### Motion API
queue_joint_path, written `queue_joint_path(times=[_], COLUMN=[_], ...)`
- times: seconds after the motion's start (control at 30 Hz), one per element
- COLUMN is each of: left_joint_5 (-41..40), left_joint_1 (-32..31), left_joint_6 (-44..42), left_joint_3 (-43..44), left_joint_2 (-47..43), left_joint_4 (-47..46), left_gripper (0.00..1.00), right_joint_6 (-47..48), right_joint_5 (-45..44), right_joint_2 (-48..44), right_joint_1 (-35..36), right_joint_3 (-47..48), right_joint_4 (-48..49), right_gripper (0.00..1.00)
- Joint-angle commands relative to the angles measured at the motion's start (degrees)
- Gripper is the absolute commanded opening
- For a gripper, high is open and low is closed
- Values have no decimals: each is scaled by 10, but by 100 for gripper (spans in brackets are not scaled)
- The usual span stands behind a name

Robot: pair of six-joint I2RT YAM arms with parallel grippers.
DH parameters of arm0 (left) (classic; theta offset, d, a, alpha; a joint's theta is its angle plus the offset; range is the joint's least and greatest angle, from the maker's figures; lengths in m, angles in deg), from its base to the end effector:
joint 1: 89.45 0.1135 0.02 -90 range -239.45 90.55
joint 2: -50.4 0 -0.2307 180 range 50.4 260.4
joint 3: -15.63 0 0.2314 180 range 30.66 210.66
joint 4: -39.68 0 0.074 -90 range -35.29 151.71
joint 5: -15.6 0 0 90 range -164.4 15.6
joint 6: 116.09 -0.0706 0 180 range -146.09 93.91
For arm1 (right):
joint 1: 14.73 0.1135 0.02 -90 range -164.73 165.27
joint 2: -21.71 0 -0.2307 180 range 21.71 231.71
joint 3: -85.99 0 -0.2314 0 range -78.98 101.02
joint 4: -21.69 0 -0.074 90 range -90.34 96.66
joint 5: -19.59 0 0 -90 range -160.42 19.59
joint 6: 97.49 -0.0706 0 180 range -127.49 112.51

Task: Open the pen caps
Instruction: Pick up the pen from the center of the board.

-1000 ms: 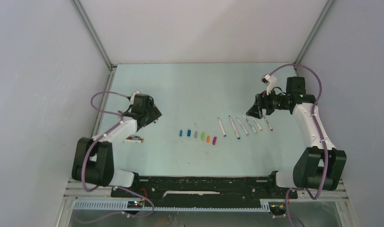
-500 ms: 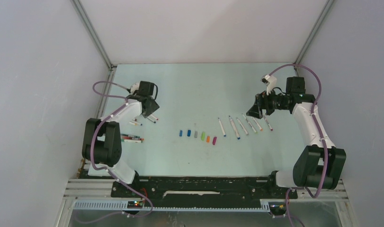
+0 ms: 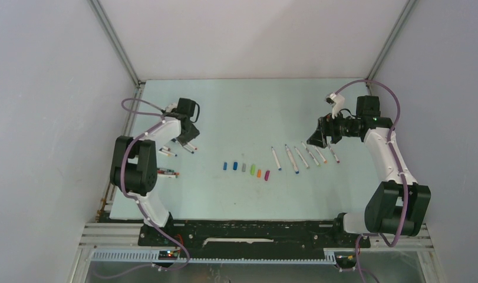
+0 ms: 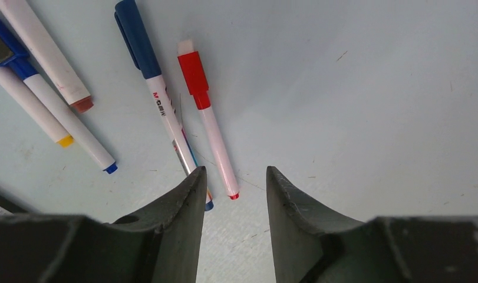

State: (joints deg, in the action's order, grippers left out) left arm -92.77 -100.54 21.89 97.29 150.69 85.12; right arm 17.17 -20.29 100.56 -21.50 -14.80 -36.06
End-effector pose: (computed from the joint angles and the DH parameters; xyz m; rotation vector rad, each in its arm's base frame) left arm 0.3400 -0.0440 0.1398 -0.9121 2.4296 0.0705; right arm 0.2756 0.0218 0.2408 -0.6529 2.1717 0.8333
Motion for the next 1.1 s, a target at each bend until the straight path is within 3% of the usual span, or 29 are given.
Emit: queue_joint_path(times=[0.0,0.53,1.07], left_joint_5=[-9,6,14], left_joint_1=[7,13,16], left_joint_6=[-2,-14,-37], left_joint_3=[37,32,90], left_joint_2=[17,46,82], left_joint_4=[6,-10,55], left_gripper=[44,38,38], right_joint_6=[7,8,6], right_joint_5=[0,1,11], right_joint_2=[-1,-2,-16], right_joint_1=[-3,-4,-14], right_joint_3=[8,8,8], right_joint_4=[4,3,3], right_gripper=[81,81,81])
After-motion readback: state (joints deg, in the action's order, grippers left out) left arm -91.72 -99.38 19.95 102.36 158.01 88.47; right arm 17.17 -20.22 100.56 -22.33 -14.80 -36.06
